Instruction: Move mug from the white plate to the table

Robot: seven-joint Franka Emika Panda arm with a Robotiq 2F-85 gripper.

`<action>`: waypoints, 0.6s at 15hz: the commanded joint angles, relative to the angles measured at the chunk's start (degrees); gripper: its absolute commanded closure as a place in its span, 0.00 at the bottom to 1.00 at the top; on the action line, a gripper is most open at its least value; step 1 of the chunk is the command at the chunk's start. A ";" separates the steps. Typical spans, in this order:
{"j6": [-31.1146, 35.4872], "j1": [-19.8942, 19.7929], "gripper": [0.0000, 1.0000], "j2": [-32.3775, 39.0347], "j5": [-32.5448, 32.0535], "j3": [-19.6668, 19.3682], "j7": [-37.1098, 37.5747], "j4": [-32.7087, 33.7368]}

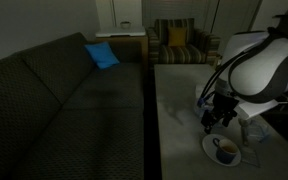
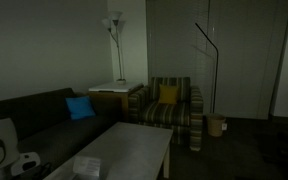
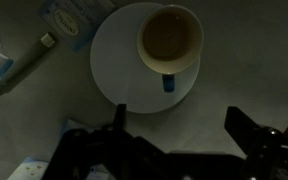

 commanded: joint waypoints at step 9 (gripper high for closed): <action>-3.68 -0.02 0.00 6.80 0.78 -0.43 -0.83 7.22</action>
